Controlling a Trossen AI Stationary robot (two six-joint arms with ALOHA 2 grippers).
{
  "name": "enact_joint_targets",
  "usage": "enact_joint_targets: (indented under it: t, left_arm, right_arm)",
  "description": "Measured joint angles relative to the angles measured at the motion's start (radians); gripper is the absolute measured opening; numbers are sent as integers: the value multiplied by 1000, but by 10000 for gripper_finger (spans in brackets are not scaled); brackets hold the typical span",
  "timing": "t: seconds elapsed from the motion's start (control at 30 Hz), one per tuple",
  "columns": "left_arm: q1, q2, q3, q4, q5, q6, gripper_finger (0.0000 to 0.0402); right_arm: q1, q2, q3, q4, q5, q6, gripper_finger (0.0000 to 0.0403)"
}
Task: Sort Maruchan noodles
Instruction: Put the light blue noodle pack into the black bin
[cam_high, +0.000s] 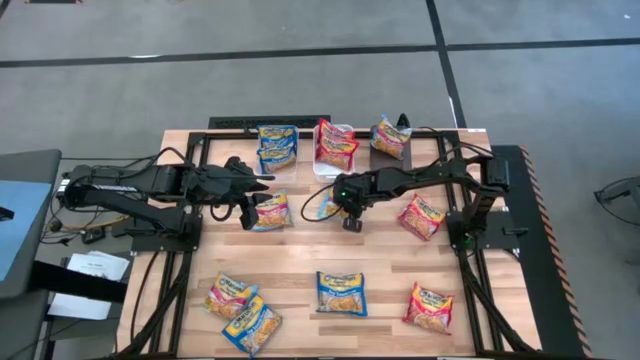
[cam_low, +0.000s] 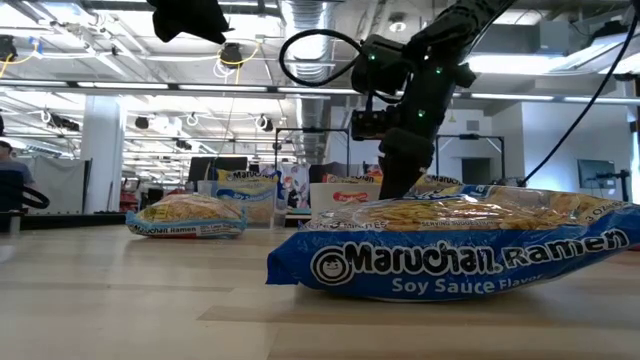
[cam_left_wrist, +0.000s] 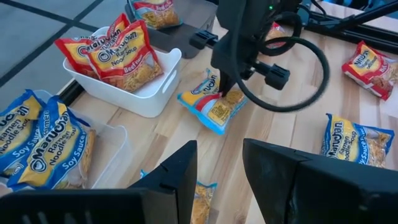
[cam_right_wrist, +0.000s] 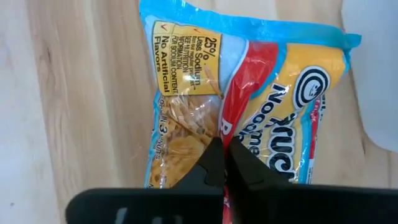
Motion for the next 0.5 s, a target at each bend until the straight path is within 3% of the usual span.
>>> enact_joint_targets:
  t: [0.23, 0.5]
  left_arm:
    - [0, 0, 0, -2, 0, 0, 116]
    - [0, 0, 0, -10, -1, 0, 116]
  right_arm:
    - [46, -64, 46, -96, -13, 10, 4]
    - [127, -179, 54, -164, 119, 37, 3]
